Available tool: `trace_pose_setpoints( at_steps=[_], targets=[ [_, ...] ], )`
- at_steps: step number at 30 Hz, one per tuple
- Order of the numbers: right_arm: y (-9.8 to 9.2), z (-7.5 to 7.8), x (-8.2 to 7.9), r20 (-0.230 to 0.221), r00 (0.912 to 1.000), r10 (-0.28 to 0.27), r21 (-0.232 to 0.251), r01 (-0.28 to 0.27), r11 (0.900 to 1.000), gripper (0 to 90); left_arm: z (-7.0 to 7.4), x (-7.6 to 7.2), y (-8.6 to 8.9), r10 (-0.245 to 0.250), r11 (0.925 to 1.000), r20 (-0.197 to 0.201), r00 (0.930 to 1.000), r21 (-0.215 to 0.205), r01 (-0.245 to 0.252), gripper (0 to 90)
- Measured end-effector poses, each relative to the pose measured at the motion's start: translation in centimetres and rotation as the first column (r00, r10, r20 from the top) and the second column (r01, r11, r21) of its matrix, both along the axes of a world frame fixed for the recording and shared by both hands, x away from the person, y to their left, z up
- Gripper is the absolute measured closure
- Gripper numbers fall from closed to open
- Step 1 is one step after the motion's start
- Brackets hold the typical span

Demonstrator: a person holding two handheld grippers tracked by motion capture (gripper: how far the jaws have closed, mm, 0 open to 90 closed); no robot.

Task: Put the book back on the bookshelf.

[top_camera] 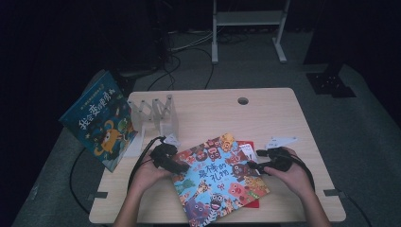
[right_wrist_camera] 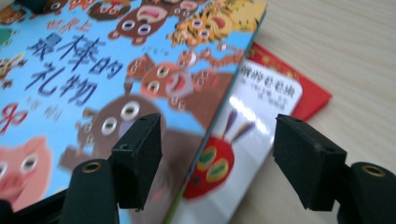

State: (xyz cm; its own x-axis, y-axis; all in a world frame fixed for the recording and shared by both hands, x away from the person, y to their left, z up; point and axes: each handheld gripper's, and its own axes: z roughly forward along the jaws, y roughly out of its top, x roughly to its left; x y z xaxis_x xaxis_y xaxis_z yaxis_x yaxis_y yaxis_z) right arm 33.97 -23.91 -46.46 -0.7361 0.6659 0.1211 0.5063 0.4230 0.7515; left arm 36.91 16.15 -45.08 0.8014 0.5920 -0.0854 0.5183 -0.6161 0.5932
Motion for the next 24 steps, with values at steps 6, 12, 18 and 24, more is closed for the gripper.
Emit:
trace_pose_setpoints(
  at_steps=[6,12,18,24],
  targets=[
    [-1.4,-0.1,-2.5,0.003,1.0,0.003,-0.004,-0.003,1.0,30.8,0.0,0.0,0.0,0.002,1.0,-0.004,1.0,0.001,-0.002,14.3],
    [-2.5,0.0,-4.8,0.003,1.0,0.004,0.005,-0.004,1.0,29.9,0.0,0.0,0.0,0.003,1.0,-0.005,1.0,0.001,-0.003,14.3],
    [-3.0,0.0,-6.7,0.001,0.9998,0.019,-0.009,-0.019,1.0,29.6,0.0,0.0,0.0,0.003,1.0,-0.006,1.0,0.002,-0.003,14.3],
    [-3.1,-0.7,-8.7,-0.009,0.9996,0.029,-0.03,-0.029,0.999,30.3,-0.2,0.0,0.0,0.006,1.0,-0.011,0.9999,-0.002,-0.006,14.3]
  ],
)
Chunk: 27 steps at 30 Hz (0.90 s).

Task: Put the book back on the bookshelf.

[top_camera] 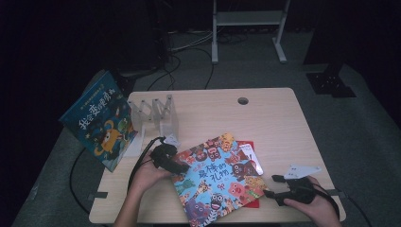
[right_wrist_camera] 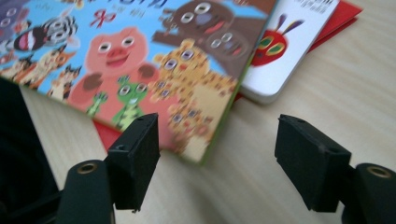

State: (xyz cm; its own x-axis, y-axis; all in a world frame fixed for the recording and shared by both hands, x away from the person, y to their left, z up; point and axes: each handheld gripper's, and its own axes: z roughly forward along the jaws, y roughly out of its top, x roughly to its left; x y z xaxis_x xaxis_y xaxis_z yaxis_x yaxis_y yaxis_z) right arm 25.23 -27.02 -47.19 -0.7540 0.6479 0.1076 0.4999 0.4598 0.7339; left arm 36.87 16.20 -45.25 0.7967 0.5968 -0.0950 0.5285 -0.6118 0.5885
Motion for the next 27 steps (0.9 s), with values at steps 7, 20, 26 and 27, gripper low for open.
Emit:
trace_pose_setpoints(
  at_steps=[7,20,26,27],
  targets=[
    [0.4,-0.5,0.8,0.05,0.9974,-0.052,-0.023,0.053,0.998,33.9,-0.1,-0.3,-0.5,-0.026,0.9993,-0.029,0.9992,-0.026,0.026,14.1],
    [0.2,-0.5,5.0,0.056,0.9934,-0.1,-0.039,0.103,0.994,33.5,-0.5,-0.3,-1.2,-0.044,0.998,-0.068,0.9967,-0.047,0.041,10.7],
    [0.5,-0.3,7.8,0.055,0.9916,-0.118,-0.056,0.121,0.991,33.5,-0.6,-0.4,-1.2,-0.034,0.9975,-0.065,0.9973,-0.064,0.03,10.1],
    [0.7,-0.3,8.6,0.05,0.9909,-0.125,-0.057,0.128,0.99,33.4,-0.6,-0.4,-1.2,-0.031,0.9978,-0.065,0.9974,-0.061,0.027,9.6]
  ],
)
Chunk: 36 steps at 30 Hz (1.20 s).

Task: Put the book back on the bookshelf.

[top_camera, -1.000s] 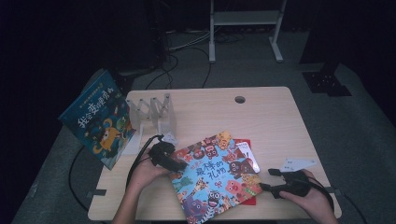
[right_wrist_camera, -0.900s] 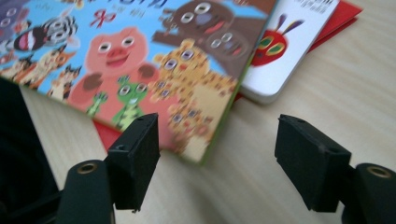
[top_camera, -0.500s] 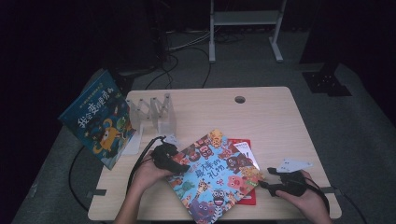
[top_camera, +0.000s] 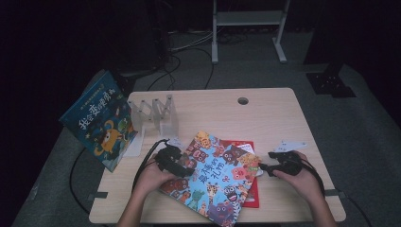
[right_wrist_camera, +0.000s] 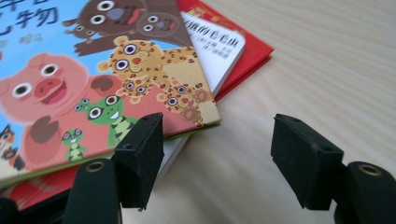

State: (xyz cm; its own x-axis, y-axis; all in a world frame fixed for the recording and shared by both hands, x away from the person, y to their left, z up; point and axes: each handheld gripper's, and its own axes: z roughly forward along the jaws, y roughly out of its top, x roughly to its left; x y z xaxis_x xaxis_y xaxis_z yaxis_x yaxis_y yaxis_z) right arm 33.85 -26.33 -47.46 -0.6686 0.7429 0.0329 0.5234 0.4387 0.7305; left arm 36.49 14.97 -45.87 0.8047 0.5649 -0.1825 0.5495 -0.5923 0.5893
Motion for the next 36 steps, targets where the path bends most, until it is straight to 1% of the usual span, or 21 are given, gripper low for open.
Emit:
trace_pose_setpoints(
  at_steps=[1,2,3,4,6,10,12,14,17,18,19,21,22,24,25,26,28,30,32,34,36],
  targets=[
    [0.0,0.0,0.0,0.0,1.0,0.0,0.0,0.0,1.0,33.4,0.0,0.0,0.0,0.0,1.0,0.0,1.0,0.0,0.0,9.5],
    [0.1,0.0,0.8,-0.006,1.0,-0.007,-0.001,0.007,1.0,33.3,0.0,-0.1,0.0,0.002,1.0,0.0,1.0,0.0,-0.002,9.3],
    [0.1,0.0,0.8,-0.006,1.0,-0.007,-0.001,0.007,1.0,33.3,0.0,-0.1,0.0,0.002,1.0,0.0,1.0,0.0,-0.002,9.3],
    [0.2,0.0,1.5,-0.007,0.9999,-0.013,-0.003,0.013,1.0,33.6,0.0,-0.1,0.0,0.004,1.0,0.0,1.0,-0.003,-0.004,9.3],
    [0.2,0.0,2.1,-0.009,0.9998,-0.018,0.0,0.018,1.0,33.6,0.0,-0.1,0.1,0.005,1.0,-0.001,1.0,-0.005,-0.005,9.3],
    [0.3,0.1,2.6,-0.01,0.9998,-0.018,-0.007,0.018,1.0,33.7,0.0,-0.2,0.1,0.006,1.0,0.002,1.0,-0.005,-0.006,9.3],
    [0.4,0.2,2.4,-0.007,0.9999,-0.012,-0.004,0.012,1.0,33.2,0.0,-0.2,0.1,0.007,1.0,0.004,1.0,-0.007,-0.007,9.3],
    [0.4,0.3,1.8,-0.003,1.0,0.003,0.005,-0.003,1.0,32.9,0.0,-0.2,0.1,0.006,1.0,0.003,1.0,-0.007,-0.006,9.3],
    [0.6,0.5,0.6,0.003,0.999,0.045,0.021,-0.045,0.999,32.2,0.0,-0.2,0.2,0.004,1.0,0.002,1.0,-0.006,-0.004,9.4],
    [1.0,0.5,-0.4,0.001,0.9967,0.082,0.031,-0.082,0.996,31.9,0.0,-0.2,0.2,0.005,1.0,0.003,1.0,-0.007,-0.005,9.4],
    [1.0,0.5,-0.4,0.001,0.9967,0.082,0.031,-0.082,0.996,31.9,0.0,-0.2,0.2,0.004,1.0,0.003,1.0,-0.007,-0.004,9.4],
    [1.3,0.5,-1.3,0.005,0.9925,0.122,0.034,-0.122,0.992,31.5,0.0,-0.3,0.2,0.0,1.0,0.0,1.0,-0.003,0.0,9.4],
    [1.6,0.4,-1.8,0.004,0.9893,0.146,0.043,-0.146,0.988,31.2,0.0,-0.3,0.2,0.002,1.0,0.0,1.0,-0.007,-0.002,9.4],
    [1.8,0.4,-2.4,0.008,0.9838,0.179,0.041,-0.179,0.983,30.7,-0.1,-0.3,0.3,0.002,1.0,0.003,1.0,-0.009,-0.002,9.4],
    [2.1,0.3,-3.0,0.008,0.9755,0.22,0.04,-0.22,0.975,30.3,-0.1,-0.3,0.4,0.002,1.0,0.002,1.0,-0.009,-0.002,9.3],
    [2.1,0.3,-3.0,0.008,0.9755,0.22,0.04,-0.22,0.975,30.3,0.0,-0.3,0.4,0.002,1.0,-0.002,1.0,-0.007,-0.002,9.3],
    [2.5,0.2,-3.4,0.004,0.9672,0.254,0.043,-0.254,0.966,30.0,-0.1,-0.3,0.5,0.004,0.9999,-0.004,1.0,-0.013,-0.004,9.2],
    [2.7,0.2,-3.6,0.012,0.9639,0.266,0.037,-0.266,0.963,30.4,-0.1,-0.3,0.6,0.001,0.9999,-0.01,1.0,-0.01,-0.001,8.4],
    [2.7,0.1,-3.5,0.001,0.9608,0.277,0.048,-0.277,0.96,29.8,-0.2,-0.2,0.7,0.002,0.9998,-0.019,0.9998,-0.019,-0.002,8.1],
    [2.7,0.0,-3.4,-0.007,0.9583,0.286,0.062,-0.285,0.957,28.9,-0.4,-0.2,0.8,-0.005,0.9997,-0.031,0.9995,-0.024,0.004,5.9],
    [2.9,-0.1,-3.3,-0.018,0.9553,0.295,0.076,-0.293,0.953,27.4,-0.6,-0.2,1.0,-0.002,0.9992,-0.045,0.999,-0.041,0.0,4.2]
  ],
)
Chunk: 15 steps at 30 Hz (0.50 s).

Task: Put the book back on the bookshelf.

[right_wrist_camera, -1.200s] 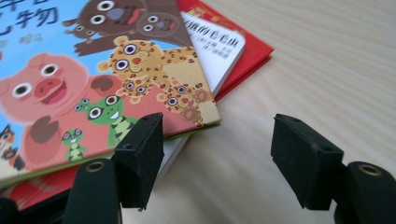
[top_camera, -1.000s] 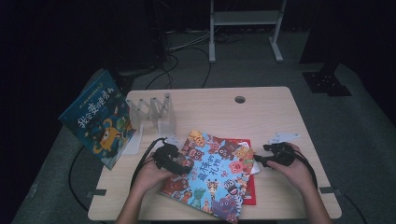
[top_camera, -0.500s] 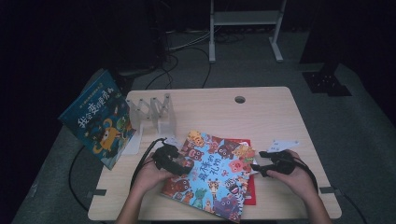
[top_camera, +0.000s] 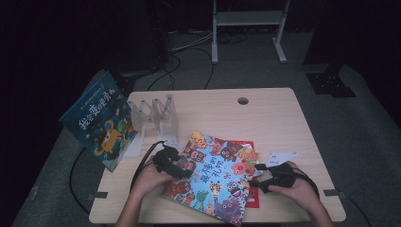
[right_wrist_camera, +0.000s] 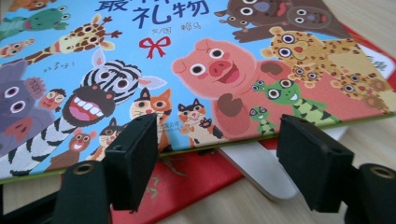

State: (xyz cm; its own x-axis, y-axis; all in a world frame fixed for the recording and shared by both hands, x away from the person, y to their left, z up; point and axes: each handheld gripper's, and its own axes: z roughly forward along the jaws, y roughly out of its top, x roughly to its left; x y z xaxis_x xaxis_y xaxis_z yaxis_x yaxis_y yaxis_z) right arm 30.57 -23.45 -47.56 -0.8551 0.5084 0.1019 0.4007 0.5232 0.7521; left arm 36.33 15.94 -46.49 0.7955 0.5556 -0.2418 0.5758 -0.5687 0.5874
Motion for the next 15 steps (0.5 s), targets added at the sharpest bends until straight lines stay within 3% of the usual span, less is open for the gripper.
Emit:
trace_pose_setpoints(
  at_steps=[8,15],
  targets=[
    [1.3,-0.1,0.4,0.0,0.9997,0.026,0.009,-0.026,1.0,25.8,-0.5,0.3,1.1,0.004,0.9995,-0.026,0.9997,-0.03,-0.005,0.7],
    [2.3,0.0,0.8,-0.001,0.9992,0.039,-0.003,-0.039,0.999,25.7,-1.1,0.7,1.8,-0.003,0.9976,-0.08,0.9968,-0.07,-0.002,0.0]
  ],
)
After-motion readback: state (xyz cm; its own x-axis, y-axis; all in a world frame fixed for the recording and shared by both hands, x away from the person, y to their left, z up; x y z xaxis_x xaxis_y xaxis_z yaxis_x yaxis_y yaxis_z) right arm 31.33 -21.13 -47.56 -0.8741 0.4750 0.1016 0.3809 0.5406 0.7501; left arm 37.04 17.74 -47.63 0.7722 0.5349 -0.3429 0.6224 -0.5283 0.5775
